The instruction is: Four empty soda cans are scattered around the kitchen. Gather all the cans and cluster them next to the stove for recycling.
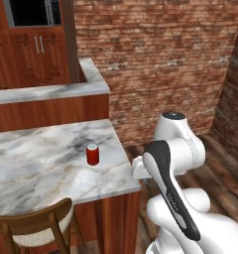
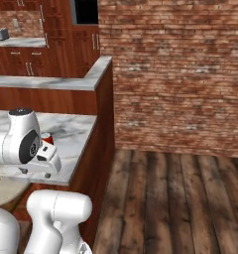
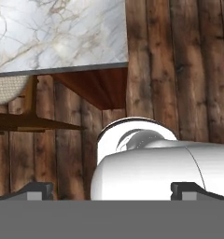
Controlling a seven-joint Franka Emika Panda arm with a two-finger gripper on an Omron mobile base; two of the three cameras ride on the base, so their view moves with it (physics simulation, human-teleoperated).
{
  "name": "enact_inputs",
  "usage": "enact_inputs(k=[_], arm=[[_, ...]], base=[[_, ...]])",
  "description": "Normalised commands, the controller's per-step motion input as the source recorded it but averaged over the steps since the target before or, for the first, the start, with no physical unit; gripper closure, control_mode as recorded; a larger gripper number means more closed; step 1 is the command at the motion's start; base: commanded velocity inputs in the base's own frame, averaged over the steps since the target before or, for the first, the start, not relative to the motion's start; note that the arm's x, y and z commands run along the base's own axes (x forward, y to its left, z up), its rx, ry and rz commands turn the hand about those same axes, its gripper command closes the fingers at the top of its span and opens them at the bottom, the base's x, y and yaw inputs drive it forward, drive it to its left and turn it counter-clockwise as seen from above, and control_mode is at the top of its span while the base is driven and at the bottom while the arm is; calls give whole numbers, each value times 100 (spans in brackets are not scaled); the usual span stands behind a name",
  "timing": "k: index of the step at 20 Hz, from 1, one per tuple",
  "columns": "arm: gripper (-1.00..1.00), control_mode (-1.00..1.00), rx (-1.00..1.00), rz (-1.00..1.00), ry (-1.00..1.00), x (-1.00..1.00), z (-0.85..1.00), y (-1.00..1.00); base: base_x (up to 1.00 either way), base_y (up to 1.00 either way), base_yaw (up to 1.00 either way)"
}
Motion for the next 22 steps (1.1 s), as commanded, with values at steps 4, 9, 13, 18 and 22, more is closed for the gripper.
enact_inputs(k=[4, 9, 13, 18, 22], arm=[[-100, 100, 0, 0, 0, 0, 0, 0], [-100, -100, -9, -1, 0, 35, 15, 60], [-100, -100, -12, 5, 0, 62, 31, 51], [-100, -100, -5, 15, -2, 82, 25, 2], [-100, -100, 0, 15, 5, 100, 1, 2]], base=[[15, 42, -5], [0, 0, 0], [0, 0, 0], [0, 0, 0], [0, 0, 0]])
